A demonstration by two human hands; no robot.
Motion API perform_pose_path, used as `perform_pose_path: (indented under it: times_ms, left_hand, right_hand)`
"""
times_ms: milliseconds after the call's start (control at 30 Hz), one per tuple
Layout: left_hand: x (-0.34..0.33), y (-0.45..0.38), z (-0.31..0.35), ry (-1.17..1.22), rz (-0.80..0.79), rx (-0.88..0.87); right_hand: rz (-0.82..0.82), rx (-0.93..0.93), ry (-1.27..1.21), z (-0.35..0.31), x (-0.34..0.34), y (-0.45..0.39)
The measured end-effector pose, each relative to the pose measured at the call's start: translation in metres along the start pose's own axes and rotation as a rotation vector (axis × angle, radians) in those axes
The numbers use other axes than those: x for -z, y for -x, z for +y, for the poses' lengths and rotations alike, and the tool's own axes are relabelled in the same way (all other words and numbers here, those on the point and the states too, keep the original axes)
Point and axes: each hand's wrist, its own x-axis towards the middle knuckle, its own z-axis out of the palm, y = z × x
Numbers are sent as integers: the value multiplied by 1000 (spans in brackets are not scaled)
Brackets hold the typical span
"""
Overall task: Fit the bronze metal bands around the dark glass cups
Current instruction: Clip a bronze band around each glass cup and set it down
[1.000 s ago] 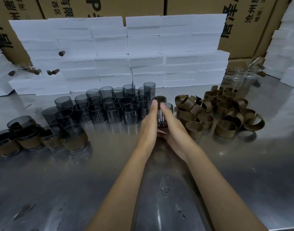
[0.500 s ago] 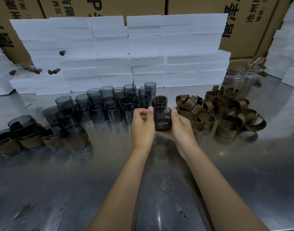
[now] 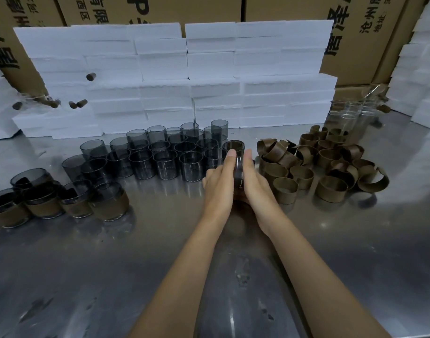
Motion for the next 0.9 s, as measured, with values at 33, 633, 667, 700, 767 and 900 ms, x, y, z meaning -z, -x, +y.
perform_pose_path:
  times_ms: [33,633,667,700,767,900]
  left_hand:
    - [-3,5,3,58,-14,32]
    - [11,-24,-33,-181,91,-376]
    - [11,-25,-33,-190,89,-379]
    - [10,-25,-34,-196,88,-380]
    - [9,-26,-36,-197,96,-379]
    - [12,-29,-36,-160,128,-326]
  right_hand:
    - [-17,-11,-60,7,-3,-3]
    - [-10,-95,-581,5,48,-11]
    - [-2,-104,-592,5,49,-11]
    - [12,-113,-602,5,49,-12]
    - [27,-117,-615,5,49,-12]
    - [0,-108,-548,5,46,-11]
